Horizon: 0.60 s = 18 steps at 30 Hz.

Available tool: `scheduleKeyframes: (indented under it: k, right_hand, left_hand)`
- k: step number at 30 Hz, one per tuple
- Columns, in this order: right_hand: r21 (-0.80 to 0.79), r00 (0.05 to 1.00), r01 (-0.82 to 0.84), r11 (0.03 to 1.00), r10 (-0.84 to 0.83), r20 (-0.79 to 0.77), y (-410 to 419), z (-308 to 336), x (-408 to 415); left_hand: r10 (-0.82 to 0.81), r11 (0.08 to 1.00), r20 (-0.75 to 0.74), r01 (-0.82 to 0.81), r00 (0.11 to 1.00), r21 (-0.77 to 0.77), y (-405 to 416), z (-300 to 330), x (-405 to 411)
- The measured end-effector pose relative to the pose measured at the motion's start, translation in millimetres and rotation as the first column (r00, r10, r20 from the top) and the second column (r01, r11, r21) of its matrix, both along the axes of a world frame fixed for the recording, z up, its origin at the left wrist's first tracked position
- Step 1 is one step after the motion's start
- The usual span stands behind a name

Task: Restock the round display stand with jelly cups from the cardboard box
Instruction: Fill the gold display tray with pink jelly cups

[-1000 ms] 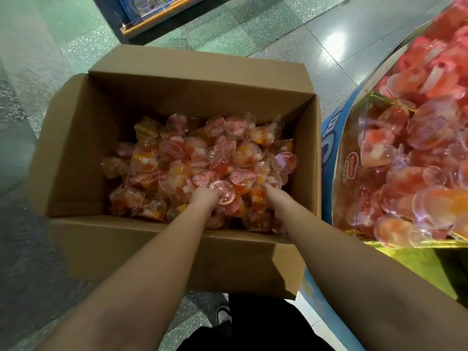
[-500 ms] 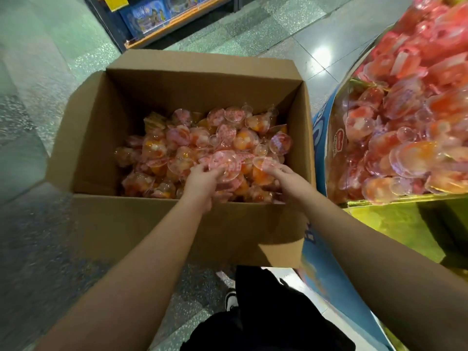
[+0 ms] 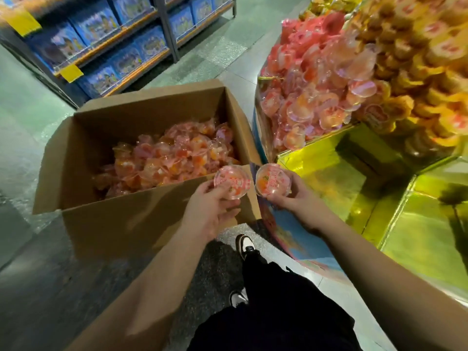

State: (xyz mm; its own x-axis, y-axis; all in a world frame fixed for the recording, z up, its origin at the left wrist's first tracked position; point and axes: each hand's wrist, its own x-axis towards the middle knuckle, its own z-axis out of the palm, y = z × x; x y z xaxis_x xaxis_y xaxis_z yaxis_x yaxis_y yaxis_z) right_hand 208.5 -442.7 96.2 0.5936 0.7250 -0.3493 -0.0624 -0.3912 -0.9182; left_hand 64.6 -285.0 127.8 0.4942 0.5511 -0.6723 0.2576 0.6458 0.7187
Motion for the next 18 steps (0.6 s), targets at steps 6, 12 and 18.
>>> scheduleKeyframes:
  k: [6,12,18]
  right_hand:
    - [-0.06,0.984,0.179,0.982,-0.18,-0.001,-100,1,6]
    - [-0.011,0.904,0.41,0.912,-0.408,-0.125,-188,-1,15]
    - [-0.028,0.755,0.619,0.785,-0.604,-0.254,-283,-19,45]
  left_hand:
    - [-0.259,0.966,0.039,0.258,0.965,0.034,-72,2,35]
    - [-0.474,0.88,0.034,0.472,0.88,0.053,-145,-8,88]
    - [-0.623,0.782,0.023,0.622,0.782,0.039,-235,-28,158]
